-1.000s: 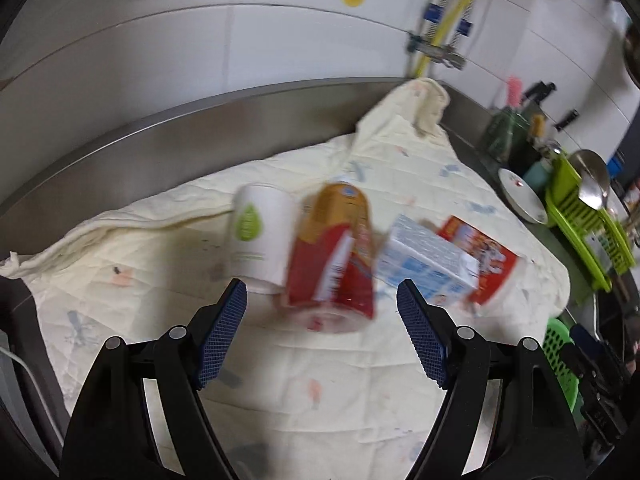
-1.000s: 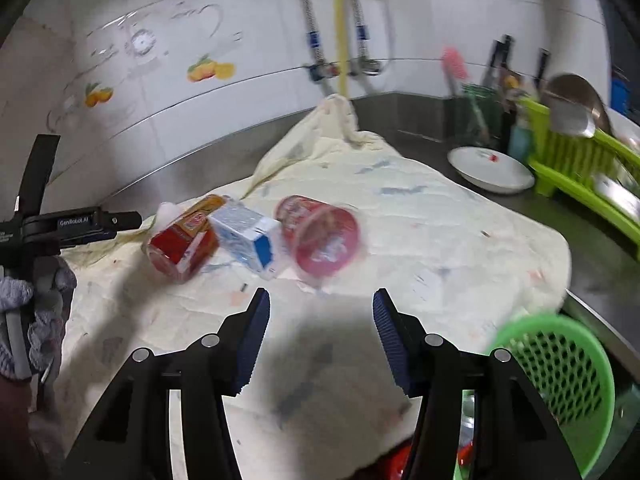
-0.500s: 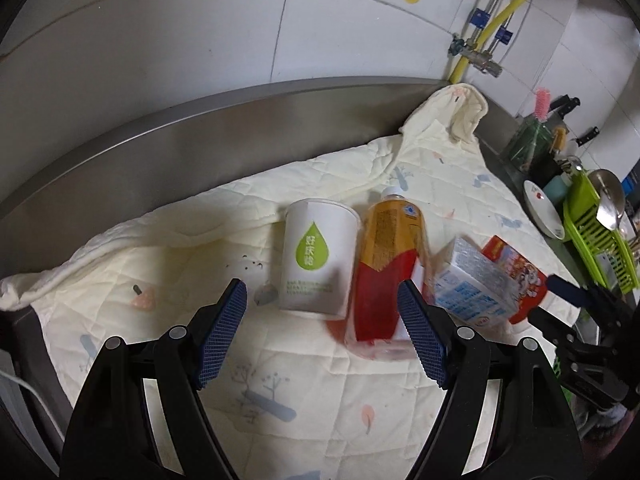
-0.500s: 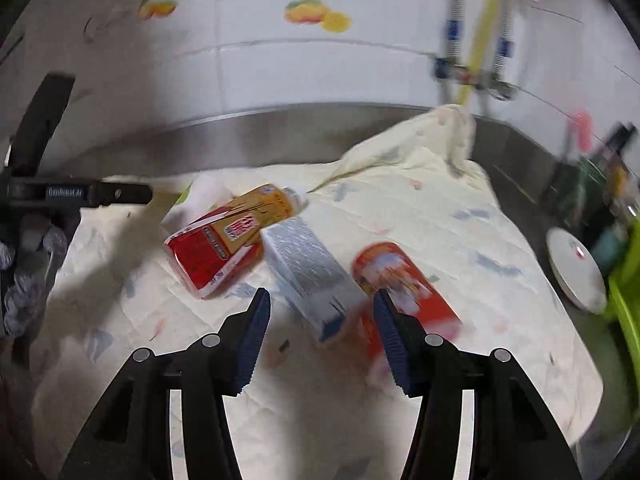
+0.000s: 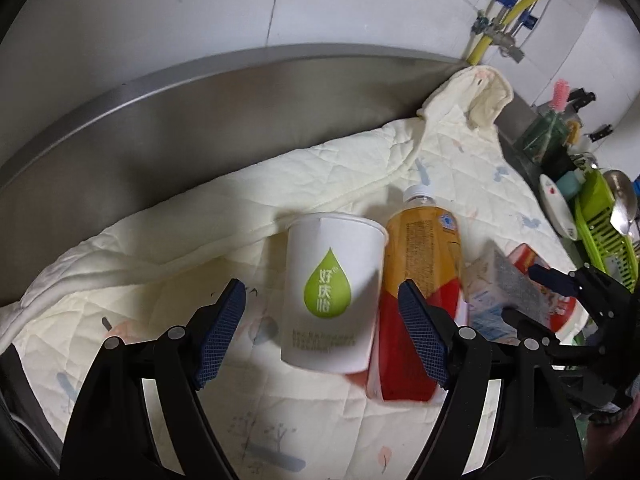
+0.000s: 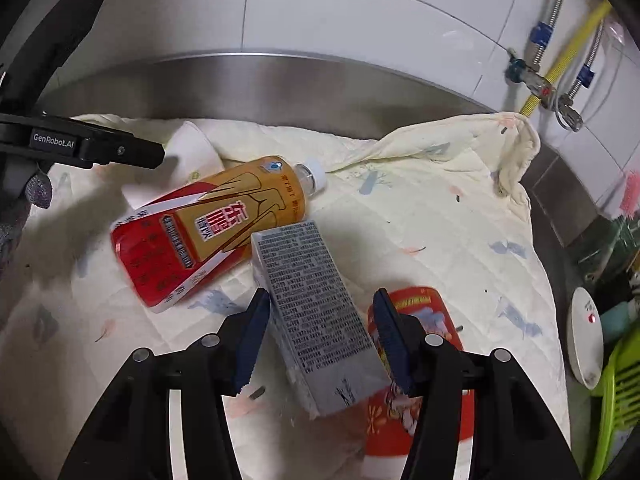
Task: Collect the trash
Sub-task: 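Grasp the white paper cup with the left tool while the right tool grasps the grey carton, then lift the grey carton over the basket with the right tool while the left tool lifts the white cup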
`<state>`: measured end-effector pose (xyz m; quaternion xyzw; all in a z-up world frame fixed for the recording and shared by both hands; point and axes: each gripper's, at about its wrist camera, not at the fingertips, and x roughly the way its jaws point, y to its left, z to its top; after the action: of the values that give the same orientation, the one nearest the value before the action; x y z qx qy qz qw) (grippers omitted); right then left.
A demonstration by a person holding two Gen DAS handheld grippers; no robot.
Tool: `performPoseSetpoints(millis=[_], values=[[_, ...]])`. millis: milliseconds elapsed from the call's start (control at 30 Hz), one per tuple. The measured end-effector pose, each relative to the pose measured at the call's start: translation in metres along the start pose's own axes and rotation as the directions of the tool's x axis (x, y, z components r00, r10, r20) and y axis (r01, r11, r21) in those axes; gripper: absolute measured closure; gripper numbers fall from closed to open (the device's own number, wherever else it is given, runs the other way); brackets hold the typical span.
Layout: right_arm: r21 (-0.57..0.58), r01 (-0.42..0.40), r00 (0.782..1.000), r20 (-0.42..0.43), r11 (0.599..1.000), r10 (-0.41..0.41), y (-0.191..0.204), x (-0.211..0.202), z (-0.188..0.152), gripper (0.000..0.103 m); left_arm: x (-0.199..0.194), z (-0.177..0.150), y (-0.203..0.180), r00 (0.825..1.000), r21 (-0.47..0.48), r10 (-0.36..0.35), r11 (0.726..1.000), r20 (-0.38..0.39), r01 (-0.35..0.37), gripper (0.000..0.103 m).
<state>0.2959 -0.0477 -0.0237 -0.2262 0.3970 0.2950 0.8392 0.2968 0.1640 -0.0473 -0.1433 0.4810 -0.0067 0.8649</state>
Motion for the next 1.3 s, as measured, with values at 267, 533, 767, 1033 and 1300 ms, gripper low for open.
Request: performPoseSetpoints(millis=[267, 533, 767, 1033, 1300], values=[[-0.019, -0.027, 0.999, -0.040, 0.999, 0.026, 0.003, 0.020, 0.005, 0.051, 0.023, 0.009, 0.002, 0.999, -0.008, 0.004, 1.000, -0.031, -0.005, 0.024], [0.000, -0.043, 0.998, -0.036, 0.999, 0.043, 0.007, 0.016, 0.003, 0.059, 0.037, 0.012, 0.000, 0.998, -0.002, -0.029, 1.000, -0.053, 0.029, 0.024], [0.019, -0.050, 0.998, -0.032, 0.999, 0.051, 0.012, 0.009, -0.001, 0.064, 0.042, 0.010, 0.000, 0.997, -0.011, -0.050, 0.999, -0.059, 0.050, 0.027], [0.064, -0.064, 0.998, -0.014, 0.996, 0.066, 0.015, -0.004, -0.010, 0.064, 0.038, 0.006, -0.005, 0.995, 0.009, -0.083, 0.996, -0.062, 0.084, 0.043], [0.073, -0.070, 0.997, -0.025, 0.995, 0.072, 0.020, -0.007, -0.017, 0.064, 0.046, 0.004, 0.007, 0.987, -0.067, -0.135, 0.989, -0.083, 0.130, 0.037]])
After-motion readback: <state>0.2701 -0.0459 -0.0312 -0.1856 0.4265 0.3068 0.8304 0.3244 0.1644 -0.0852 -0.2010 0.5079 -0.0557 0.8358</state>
